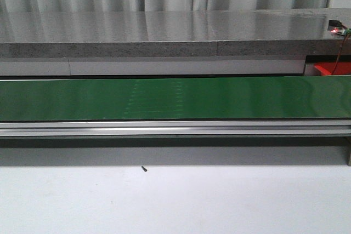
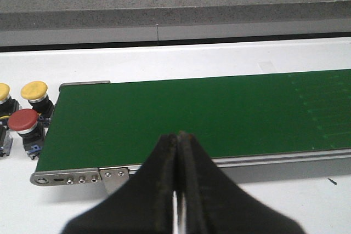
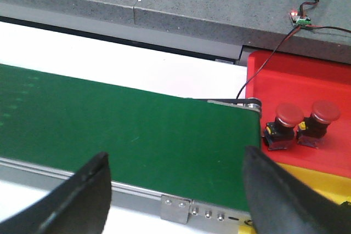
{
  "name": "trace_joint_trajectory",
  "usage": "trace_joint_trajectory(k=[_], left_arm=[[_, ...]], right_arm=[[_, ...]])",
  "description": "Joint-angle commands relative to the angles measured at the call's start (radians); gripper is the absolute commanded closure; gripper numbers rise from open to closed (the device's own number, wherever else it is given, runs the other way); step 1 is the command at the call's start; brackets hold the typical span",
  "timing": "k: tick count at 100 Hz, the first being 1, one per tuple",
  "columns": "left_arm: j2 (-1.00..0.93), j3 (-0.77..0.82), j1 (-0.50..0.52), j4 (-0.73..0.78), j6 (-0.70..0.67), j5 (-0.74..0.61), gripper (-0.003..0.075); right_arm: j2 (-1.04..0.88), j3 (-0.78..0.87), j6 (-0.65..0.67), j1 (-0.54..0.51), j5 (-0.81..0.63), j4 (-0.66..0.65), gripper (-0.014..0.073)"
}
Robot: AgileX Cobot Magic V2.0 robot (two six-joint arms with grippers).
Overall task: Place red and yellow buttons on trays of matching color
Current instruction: 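Move the left gripper back over the button cluster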
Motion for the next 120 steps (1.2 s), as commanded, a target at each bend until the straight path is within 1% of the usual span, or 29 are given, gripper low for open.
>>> trace_joint_trajectory(k=[1, 7, 14, 19, 21, 28, 30, 35, 36, 40, 54, 67, 75, 80, 85, 92, 101, 111, 116, 120], left_arm=[[0.002, -0.026, -0.008, -0.02, -0.004, -0.066, 0.074], [0.002, -0.026, -0.008, -0.02, -0.004, -0.066, 0.074], [0.002, -0.026, -0.008, -0.02, -0.004, -0.066, 0.074], [0.002, -0.026, -0.008, -0.02, -0.004, -0.066, 0.074], [0.002, -0.026, -0.008, -0.02, -0.004, -0.066, 0.074], [0.002, -0.026, -0.008, -0.02, -0.004, -0.066, 0.074], [0.002, -0.026, -0.008, -0.02, -0.004, -0.066, 0.074], [0.002, -0.026, -0.008, -0.02, -0.004, -0.066, 0.074], [0.002, -0.026, -0.008, -0.02, -0.004, -0.066, 0.074], [0.002, -0.026, -0.008, -0.02, -0.004, -0.066, 0.074], [0.002, -0.03, -0.006, -0.02, -0.018, -0.068, 0.0739], [0.012, -0.078, 0.007, 0.003, -0.088, -0.066, 0.0738], [0.045, -0.13, 0.025, 0.055, -0.143, -0.05, 0.0736], [0.076, -0.173, 0.041, 0.099, -0.195, -0.023, 0.072], [0.116, -0.222, 0.063, 0.131, -0.229, 0.011, 0.0686], [0.182, -0.295, 0.096, 0.138, -0.231, 0.062, 0.0612], [0.274, -0.382, 0.14, 0.143, -0.231, 0.113, 0.0482], [0.368, -0.461, 0.191, 0.144, -0.231, 0.126, 0.0318], [0.412, -0.494, 0.213, 0.144, -0.231, 0.124, 0.026], [0.454, -0.516, 0.228, 0.144, -0.231, 0.124, 0.0232]], right_arm=[[-0.041, 0.0, 0.004, 0.002, -0.042, 0.002, 0.0085], [-0.06, 0.01, 0.004, 0.002, -0.028, 0.002, 0.0105], [-0.065, 0.01, 0.004, 0.002, -0.011, 0.002, 0.0197], [-0.065, 0.01, 0.004, 0.002, -0.004, 0.002, 0.0314], [-0.065, 0.01, 0.004, 0.002, -0.002, 0.002, 0.0347], [-0.065, 0.01, 0.004, 0.002, -0.001, 0.002, 0.0524], [-0.065, 0.01, 0.004, 0.002, -0.001, 0.002, 0.0554], [-0.065, 0.01, 0.004, 0.002, -0.003, 0.002, 0.0662], [-0.065, 0.01, 0.004, 0.002, -0.004, 0.002, 0.0669], [-0.065, 0.01, 0.004, 0.002, -0.005, 0.002, 0.0656], [-0.065, 0.01, 0.004, 0.002, -0.004, 0.002, 0.0662], [-0.065, 0.01, 0.004, 0.002, -0.002, 0.002, 0.0662], [-0.065, 0.01, 0.004, 0.002, 0.003, 0.002, 0.0662], [-0.065, 0.01, 0.004, 0.002, 0.007, 0.002, 0.0662], [-0.065, 0.01, 0.004, 0.002, 0.014, 0.002, 0.0662], [-0.065, 0.01, 0.004, 0.002, 0.025, 0.002, 0.0662], [-0.065, 0.01, 0.004, 0.002, 0.033, 0.002, 0.0662], [-0.065, 0.01, 0.004, 0.002, 0.035, 0.002, 0.0662], [-0.065, 0.01, 0.004, 0.002, 0.038, 0.002, 0.0662], [-0.065, 0.01, 0.004, 0.002, 0.041, 0.002, 0.0662]])
